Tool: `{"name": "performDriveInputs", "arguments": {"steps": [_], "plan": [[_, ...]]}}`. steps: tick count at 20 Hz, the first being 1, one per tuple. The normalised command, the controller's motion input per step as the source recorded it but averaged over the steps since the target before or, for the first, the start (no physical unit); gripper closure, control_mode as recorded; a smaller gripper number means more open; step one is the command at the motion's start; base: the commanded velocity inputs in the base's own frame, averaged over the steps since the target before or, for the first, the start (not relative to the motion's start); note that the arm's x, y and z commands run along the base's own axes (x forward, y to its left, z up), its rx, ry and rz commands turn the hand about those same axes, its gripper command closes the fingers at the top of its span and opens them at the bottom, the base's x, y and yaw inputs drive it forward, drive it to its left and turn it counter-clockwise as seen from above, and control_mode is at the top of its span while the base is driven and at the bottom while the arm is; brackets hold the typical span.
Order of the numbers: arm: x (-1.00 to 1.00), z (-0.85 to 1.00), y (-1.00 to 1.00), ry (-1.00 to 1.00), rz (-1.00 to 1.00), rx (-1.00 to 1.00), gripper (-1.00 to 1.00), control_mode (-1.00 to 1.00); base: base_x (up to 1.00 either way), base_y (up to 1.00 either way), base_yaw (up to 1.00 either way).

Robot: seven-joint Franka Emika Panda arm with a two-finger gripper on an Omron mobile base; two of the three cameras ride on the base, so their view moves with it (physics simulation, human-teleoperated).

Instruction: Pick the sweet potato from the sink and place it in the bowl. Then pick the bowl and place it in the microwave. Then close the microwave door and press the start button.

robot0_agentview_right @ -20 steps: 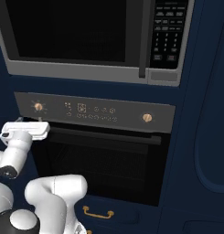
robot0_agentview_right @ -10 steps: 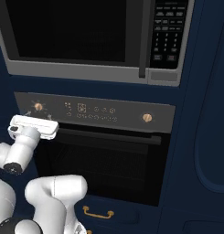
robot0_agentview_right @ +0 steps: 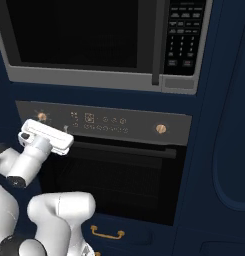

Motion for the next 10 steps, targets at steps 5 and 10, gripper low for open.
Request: {"name": "performDriveInputs", "arguments": {"steps": [5,10], "plan": [[-0.74,1.00,-0.20,0.21,-0.13,0.12,-1.00,-1.00,0.00,0.00,0.00],[-0.87,0.19,-0.03,-0.07,0.08,0.53,-1.00,-1.00,0.00,0.00,0.00]]}}
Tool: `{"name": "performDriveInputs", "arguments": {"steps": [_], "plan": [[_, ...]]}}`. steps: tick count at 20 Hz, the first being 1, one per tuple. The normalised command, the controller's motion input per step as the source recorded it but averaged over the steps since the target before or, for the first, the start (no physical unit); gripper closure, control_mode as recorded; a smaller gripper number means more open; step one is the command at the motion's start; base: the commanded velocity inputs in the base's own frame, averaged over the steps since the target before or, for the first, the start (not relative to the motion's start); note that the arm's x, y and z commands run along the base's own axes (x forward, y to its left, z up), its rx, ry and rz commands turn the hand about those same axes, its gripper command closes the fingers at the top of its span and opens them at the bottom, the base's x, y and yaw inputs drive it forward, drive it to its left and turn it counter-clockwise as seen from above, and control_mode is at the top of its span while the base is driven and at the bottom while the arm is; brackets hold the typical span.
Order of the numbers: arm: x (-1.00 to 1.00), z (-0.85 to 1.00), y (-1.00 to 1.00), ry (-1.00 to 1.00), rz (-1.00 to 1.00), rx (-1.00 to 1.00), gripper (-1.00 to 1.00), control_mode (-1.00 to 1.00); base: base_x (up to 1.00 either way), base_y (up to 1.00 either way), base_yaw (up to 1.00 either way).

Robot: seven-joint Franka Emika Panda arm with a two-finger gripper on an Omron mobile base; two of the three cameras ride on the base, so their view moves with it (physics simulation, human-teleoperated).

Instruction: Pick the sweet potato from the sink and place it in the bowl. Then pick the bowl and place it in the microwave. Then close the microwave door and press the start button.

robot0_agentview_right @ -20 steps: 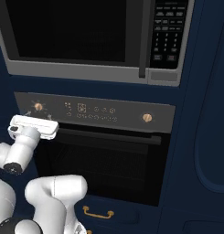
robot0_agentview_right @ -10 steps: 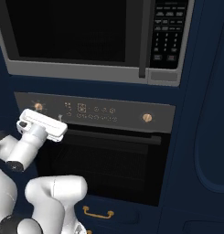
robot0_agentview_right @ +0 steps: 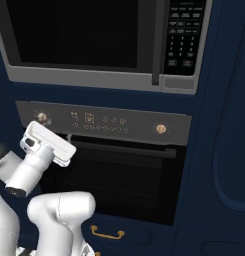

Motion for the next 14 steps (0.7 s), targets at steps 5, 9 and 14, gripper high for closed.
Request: {"name": "performDriveInputs", "arguments": {"steps": [5,9,14], "plan": [[-0.32,0.72,-0.03,-0.20,0.03,0.85,-1.00,-1.00,0.00,0.00,0.00],[-0.13,0.82,-0.13,-0.21,0.09,0.82,-1.00,-1.00,0.00,0.00,0.00],[-0.30,0.79,0.00,-0.04,0.00,0.90,-1.00,-1.00,0.00,0.00,0.00]]}}
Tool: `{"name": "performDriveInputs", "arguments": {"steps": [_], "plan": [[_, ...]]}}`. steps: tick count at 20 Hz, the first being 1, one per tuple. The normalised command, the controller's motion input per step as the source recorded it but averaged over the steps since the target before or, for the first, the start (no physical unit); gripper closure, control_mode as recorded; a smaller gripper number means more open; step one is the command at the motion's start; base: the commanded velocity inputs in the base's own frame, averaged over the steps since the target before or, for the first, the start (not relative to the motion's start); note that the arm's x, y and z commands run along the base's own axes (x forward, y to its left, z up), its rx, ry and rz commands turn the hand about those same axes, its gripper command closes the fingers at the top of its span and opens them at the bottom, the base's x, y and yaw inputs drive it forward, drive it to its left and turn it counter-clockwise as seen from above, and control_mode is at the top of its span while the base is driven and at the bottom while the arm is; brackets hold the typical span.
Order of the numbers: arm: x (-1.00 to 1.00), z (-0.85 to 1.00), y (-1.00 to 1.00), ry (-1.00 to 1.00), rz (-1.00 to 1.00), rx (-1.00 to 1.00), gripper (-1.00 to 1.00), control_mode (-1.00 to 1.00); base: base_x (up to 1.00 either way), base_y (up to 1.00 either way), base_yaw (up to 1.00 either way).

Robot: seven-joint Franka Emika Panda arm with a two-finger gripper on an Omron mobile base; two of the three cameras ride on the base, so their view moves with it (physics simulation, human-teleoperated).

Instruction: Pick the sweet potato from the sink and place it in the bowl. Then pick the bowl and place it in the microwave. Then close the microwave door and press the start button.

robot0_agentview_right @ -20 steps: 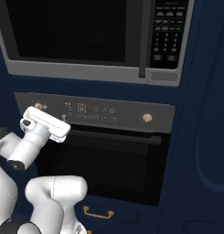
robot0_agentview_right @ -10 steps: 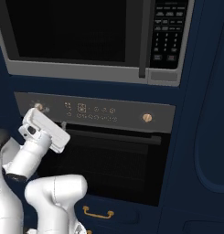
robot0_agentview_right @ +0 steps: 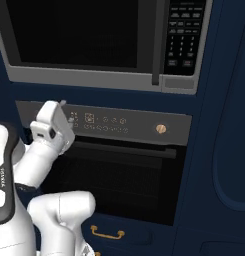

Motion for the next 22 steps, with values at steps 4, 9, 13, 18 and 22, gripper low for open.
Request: {"name": "performDriveInputs", "arguments": {"steps": [4,9,13,18,22], "plan": [[-0.63,0.64,-0.08,0.00,0.00,0.97,-1.00,-1.00,0.00,0.00,0.00],[-0.66,0.82,-0.67,-0.05,0.02,0.89,-1.00,-1.00,0.00,0.00,0.00],[-0.34,1.00,-1.00,-0.16,0.00,0.62,-1.00,-1.00,0.00,0.00,0.00],[-0.15,1.00,-1.00,-0.18,0.00,0.47,-1.00,-1.00,0.00,0.00,0.00],[-0.06,0.85,-1.00,-0.09,0.00,0.56,-1.00,-1.00,0.00,0.00,0.00]]}}
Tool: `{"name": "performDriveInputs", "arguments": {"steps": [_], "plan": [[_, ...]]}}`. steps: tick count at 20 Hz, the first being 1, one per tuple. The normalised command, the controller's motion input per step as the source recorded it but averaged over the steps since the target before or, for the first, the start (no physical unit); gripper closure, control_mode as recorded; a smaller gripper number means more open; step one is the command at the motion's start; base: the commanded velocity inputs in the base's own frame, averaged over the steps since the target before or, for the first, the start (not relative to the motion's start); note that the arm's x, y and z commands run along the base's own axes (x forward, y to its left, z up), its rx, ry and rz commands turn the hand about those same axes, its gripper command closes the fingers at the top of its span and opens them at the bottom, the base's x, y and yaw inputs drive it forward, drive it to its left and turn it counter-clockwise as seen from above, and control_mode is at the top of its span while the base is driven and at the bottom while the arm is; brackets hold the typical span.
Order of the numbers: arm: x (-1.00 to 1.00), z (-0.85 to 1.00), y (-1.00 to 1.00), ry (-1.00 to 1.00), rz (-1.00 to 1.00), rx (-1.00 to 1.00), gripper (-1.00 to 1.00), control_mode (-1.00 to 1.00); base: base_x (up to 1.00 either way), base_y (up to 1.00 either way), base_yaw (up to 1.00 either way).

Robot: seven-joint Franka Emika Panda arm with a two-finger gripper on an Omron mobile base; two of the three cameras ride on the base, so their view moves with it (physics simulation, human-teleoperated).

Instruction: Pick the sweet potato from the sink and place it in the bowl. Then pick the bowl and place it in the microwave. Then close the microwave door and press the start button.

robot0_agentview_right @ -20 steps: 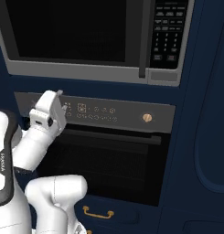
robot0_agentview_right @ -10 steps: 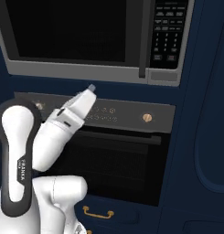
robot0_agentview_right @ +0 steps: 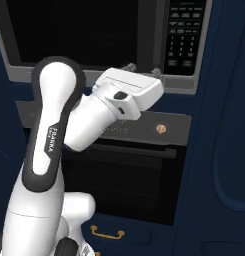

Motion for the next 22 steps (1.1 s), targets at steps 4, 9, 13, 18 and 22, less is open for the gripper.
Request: {"name": "performDriveInputs", "arguments": {"steps": [4,9,13,18,22], "plan": [[0.00,0.10,-1.00,-0.01,0.00,0.59,-1.00,-1.00,0.00,0.00,0.00],[0.02,-0.03,-0.94,-0.06,0.01,0.39,-1.00,-1.00,0.00,0.00,0.00],[0.02,0.00,-0.05,-0.26,0.13,-0.05,-1.00,-1.00,0.00,0.00,0.00],[0.01,-0.13,-0.03,-0.20,0.19,-0.15,-1.00,-1.00,0.00,0.00,0.00],[0.21,-0.49,-0.16,0.00,0.15,-0.04,-1.00,-1.00,0.00,0.00,0.00]]}}
